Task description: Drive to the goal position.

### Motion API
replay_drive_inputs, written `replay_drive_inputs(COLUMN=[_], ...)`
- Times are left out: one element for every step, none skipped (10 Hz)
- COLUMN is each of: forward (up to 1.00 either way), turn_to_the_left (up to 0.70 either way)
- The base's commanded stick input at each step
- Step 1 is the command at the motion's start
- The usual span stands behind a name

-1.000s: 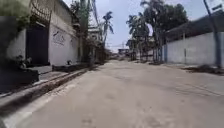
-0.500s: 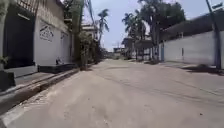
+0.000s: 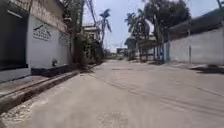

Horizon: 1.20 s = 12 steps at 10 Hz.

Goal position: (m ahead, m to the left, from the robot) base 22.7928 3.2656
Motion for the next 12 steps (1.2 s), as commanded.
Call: replay_drive_inputs(forward=[1.00,1.00,1.00,1.00,1.00,1.00,1.00,1.00,1.00,1.00,1.00,1.00], turn_to_the_left=[0.00,0.00,0.00,0.00,0.00,0.00,0.00,0.00,0.00,0.28,0.38,0.39])
